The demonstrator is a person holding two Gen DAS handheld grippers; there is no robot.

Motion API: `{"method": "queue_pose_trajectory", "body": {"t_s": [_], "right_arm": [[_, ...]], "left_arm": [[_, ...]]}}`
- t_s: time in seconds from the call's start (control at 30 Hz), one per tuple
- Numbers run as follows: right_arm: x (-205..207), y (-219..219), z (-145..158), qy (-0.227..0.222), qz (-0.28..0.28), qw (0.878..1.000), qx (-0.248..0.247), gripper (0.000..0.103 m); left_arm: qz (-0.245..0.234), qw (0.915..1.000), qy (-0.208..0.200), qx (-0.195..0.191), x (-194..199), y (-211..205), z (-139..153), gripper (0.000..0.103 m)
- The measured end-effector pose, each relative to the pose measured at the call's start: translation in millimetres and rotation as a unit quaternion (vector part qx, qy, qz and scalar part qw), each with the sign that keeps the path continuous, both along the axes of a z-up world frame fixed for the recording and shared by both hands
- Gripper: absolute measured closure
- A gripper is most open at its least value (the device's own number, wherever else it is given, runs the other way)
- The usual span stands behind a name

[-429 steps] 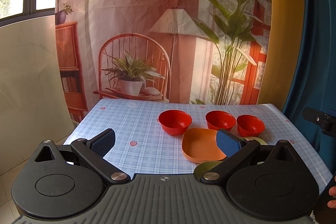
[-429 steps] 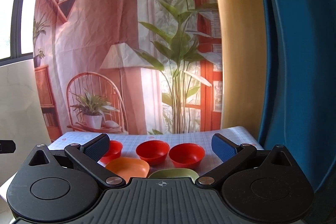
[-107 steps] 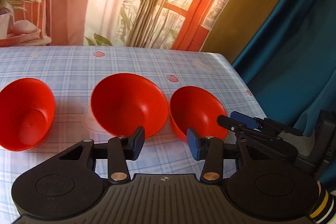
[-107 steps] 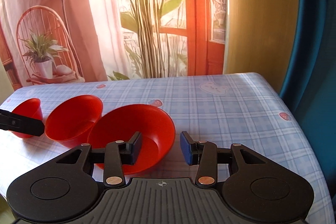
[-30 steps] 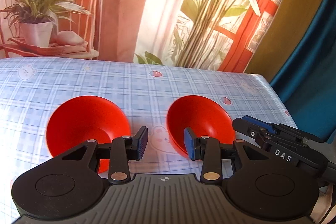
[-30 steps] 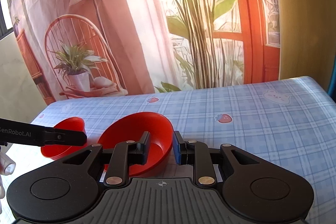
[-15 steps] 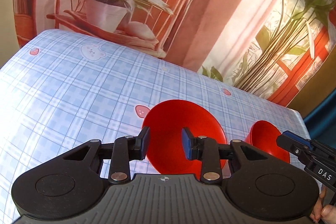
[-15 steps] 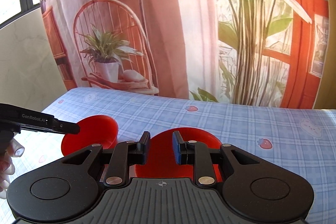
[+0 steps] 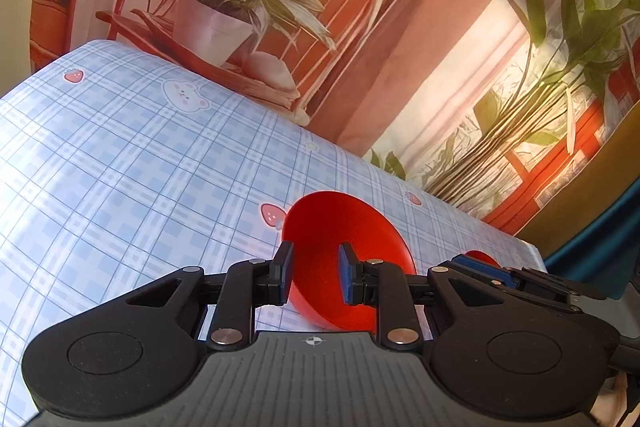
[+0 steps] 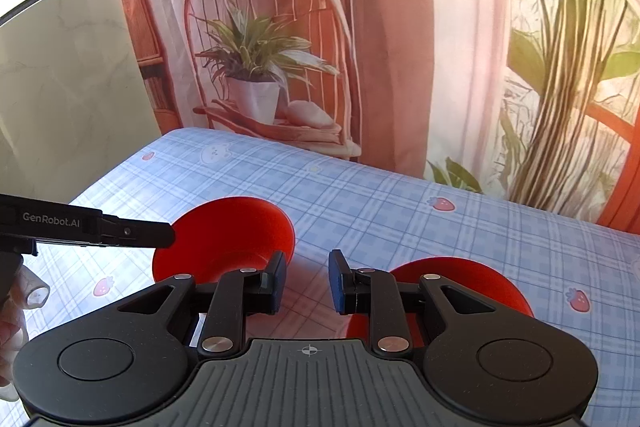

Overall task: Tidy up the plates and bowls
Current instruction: 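Carry the held red bowls across the table with both tools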

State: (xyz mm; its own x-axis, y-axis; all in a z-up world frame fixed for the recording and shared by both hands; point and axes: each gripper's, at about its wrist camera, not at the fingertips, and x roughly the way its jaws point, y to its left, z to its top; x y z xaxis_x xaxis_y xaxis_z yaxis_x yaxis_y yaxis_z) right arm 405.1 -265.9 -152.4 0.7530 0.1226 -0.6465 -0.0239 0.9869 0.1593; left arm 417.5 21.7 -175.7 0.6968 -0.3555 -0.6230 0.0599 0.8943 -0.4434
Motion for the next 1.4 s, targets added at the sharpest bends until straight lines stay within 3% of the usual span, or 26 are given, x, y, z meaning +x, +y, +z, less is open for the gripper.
{"method": "queue_pose_trajectory", "body": {"t_s": [0.17, 0.43, 0.53, 1.07, 1.4], "right_arm": [[15.5, 13.1, -9.2, 0.019, 0.015, 1.000, 0.000, 0.080], [31.2, 21.6, -25.1, 0.043, 0.021, 0.999, 0.002, 0.081], [32.9, 24.6, -26.0, 0.043, 0.023, 0.999, -0.007, 0.086], [27.4, 31.6, -16.0, 0.027, 0.030, 0.999, -0.005, 0.088], [11.4, 26.5, 0.6, 0.012, 0.023, 1.000, 0.004, 0.087]], "left_arm": [[0.025, 0.9995, 0.012, -0.016, 4.7, 9.9, -13.3, 0.078], [0.026, 0.9977, 0.033, -0.053, 8.1, 12.5, -35.0, 0.079], [0.021, 0.9981, 0.022, -0.053, 6.1, 11.8, -34.5, 0.087], [0.034, 0.9984, 0.021, -0.040, -5.8, 14.9, -24.4, 0.087], [0.014, 0.9995, 0.021, -0.020, -15.2, 4.1, -6.7, 0.087]]}}
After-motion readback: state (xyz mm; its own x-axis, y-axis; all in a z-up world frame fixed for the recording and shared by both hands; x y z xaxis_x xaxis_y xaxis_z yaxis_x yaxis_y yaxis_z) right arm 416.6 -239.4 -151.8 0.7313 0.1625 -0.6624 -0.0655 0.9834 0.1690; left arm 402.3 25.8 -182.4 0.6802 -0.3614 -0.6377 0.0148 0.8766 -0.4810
